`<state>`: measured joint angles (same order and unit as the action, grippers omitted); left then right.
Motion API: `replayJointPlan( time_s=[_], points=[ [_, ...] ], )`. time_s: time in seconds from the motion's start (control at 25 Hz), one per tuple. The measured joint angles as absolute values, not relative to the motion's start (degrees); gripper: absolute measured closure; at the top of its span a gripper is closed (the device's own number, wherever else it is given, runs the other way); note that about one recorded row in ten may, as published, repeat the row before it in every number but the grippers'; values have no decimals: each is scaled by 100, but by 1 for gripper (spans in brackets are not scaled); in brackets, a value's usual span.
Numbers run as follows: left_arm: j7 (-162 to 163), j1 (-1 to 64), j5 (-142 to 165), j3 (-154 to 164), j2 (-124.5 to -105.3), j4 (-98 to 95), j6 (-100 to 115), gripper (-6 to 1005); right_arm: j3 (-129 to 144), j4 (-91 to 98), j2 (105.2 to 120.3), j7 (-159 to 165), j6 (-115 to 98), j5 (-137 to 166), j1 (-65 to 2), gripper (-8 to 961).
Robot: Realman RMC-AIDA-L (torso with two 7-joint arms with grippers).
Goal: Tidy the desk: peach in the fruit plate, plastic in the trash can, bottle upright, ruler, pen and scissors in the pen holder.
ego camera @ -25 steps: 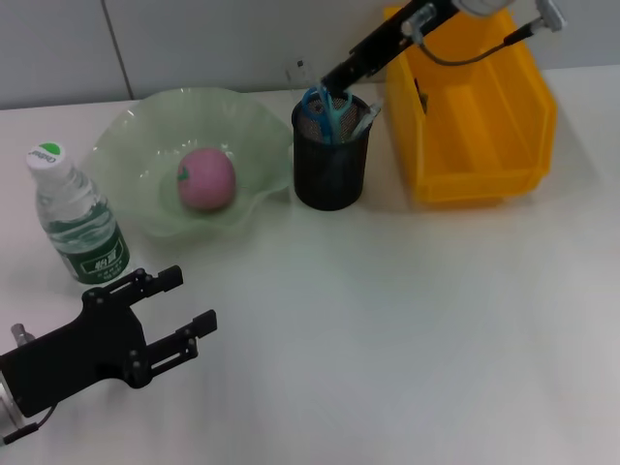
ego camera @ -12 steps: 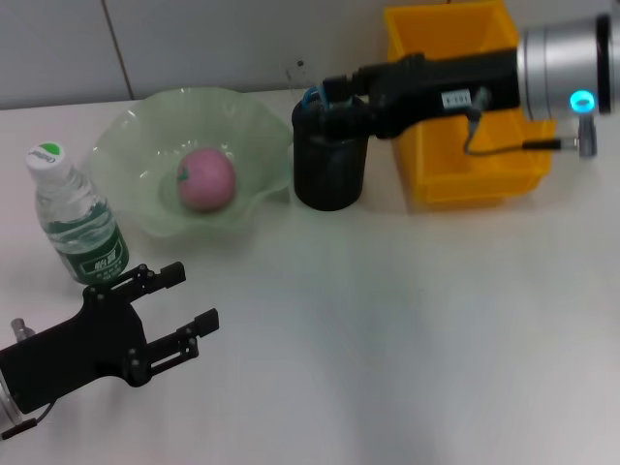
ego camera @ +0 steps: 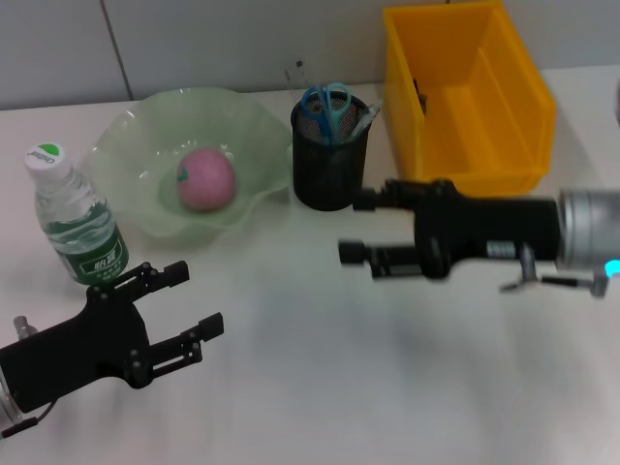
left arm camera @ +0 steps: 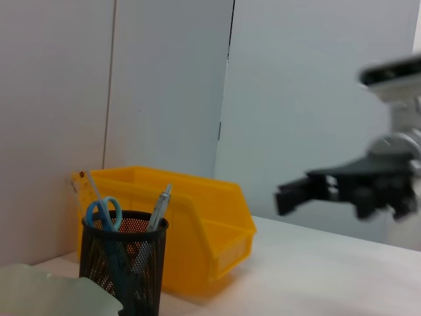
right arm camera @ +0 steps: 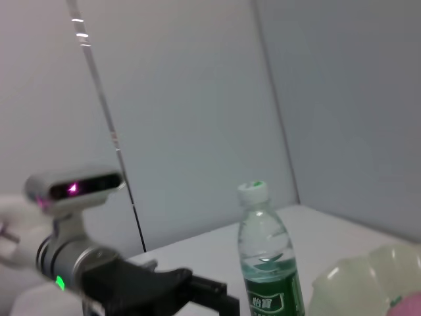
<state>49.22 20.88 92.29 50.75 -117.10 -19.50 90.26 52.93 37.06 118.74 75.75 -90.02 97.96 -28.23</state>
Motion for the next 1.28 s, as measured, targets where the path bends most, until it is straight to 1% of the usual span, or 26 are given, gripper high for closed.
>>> replayJointPlan(
  time_s=[0.16,0.2,0.36,0.6,0.84,0.96,1.16,1.28],
  points=[
    [4928,2086,9300,5079,-11762,-1926,8982,215,5292,3138,11894,5809,-9113,9670,-2499,163],
    [4928,2086,9300,5079,-11762,-1926,8982,215,5292,3138,11894,5809,-9113,9670,-2499,163],
    [4949,2161,9732,5080,-11814,-1925,8805,215,5367,2759,11811,5638,-9180,9755,-2524,163],
    [5120,2191,9939,5080,-11811,-1949,8865,215,5391,2729,11811,5515,-9260,9979,-2433,163],
    [5085,2185,9978,5080,-11793,-1990,9109,215,5383,2716,11776,5469,-9212,10068,-2346,163],
    [5152,2191,10071,5080,-11751,-2140,9290,215,5365,2695,11806,5467,-9166,10220,-2369,164],
    [5358,2151,10219,5073,-11743,-2447,9366,215,5351,2684,11884,5465,-9142,10261,-2396,164],
    [5418,2149,10271,5071,-11722,-2524,9407,215,5371,2680,11889,5465,-9109,10261,-2396,164]
  ],
)
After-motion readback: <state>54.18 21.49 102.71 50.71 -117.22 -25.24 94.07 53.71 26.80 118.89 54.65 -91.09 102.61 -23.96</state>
